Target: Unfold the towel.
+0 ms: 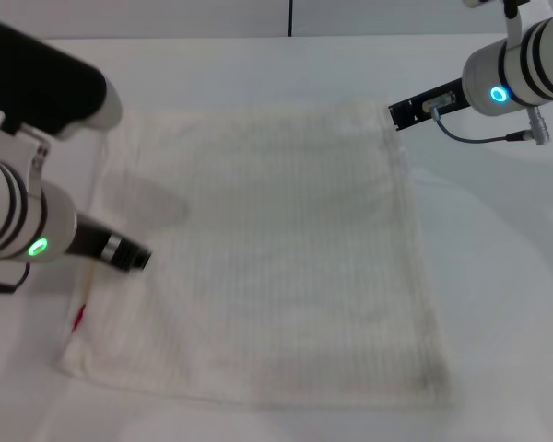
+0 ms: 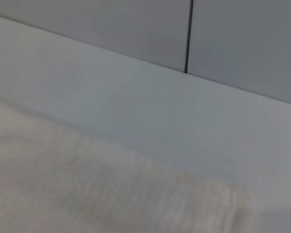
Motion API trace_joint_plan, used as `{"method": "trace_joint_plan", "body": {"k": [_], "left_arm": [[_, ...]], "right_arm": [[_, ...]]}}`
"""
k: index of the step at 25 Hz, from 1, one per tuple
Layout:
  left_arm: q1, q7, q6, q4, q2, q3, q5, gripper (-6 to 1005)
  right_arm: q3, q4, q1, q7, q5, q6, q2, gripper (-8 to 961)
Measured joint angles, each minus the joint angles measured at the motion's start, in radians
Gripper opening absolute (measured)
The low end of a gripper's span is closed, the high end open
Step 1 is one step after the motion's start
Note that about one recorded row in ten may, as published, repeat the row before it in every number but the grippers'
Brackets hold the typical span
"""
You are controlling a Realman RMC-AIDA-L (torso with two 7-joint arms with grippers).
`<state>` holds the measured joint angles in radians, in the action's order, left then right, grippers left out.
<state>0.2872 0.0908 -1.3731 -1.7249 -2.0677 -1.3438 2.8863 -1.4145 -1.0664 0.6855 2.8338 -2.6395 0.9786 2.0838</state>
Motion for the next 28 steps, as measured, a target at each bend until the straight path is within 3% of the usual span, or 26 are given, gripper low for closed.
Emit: {"method": "trace_joint_plan", "body": {"k": [4,7,11,18,22,25,26,27,28], "left_arm": [[0.018,-0.006,-0.045,0.063,0.002,-0.003,0.002,601],[0.0,-0.007,-0.092,0.04,0.005,-0.015,0.003,606],[-0.033,-0.007,-0.156,-0.04,0.009,-0.036,0.005,614],[-0.029,0.049,-0.091,-0.192,0.01,-0.071,0.005,627],[-0.049,0.163,0.114,-0.193,0.009,-0.144,0.006,635],[-0.144,0.262,0.458,-0.148,0.006,-0.159,0.005,640],[-0.19,0.287,0.603,-0.122,0.005,-0.154,0.005,642],[-0.219,0.296,0.709,-0.1,0.004,-0.146,0.004,644],[-0.26,0.305,0.895,-0.061,0.003,-0.134,0.003,646]], "right_arm": [[0.002,0.004,-0.002,0.001,0.005,0.004,-0.003,67],[0.0,0.004,-0.003,0.001,0.005,0.005,-0.003,69],[-0.001,0.003,-0.004,0.002,0.004,0.005,-0.003,72],[-0.003,-0.03,-0.013,-0.011,0.0,-0.005,-0.004,77],[-0.072,-0.15,-0.104,-0.047,0.006,-0.096,-0.004,80],[-0.19,-0.269,-0.226,-0.076,0.009,-0.272,-0.004,82],[-0.285,-0.337,-0.336,-0.098,0.01,-0.458,-0.004,83],[-0.332,-0.356,-0.389,-0.106,0.01,-0.566,-0.004,83],[-0.332,-0.356,-0.389,-0.106,0.01,-0.566,-0.004,84]]}}
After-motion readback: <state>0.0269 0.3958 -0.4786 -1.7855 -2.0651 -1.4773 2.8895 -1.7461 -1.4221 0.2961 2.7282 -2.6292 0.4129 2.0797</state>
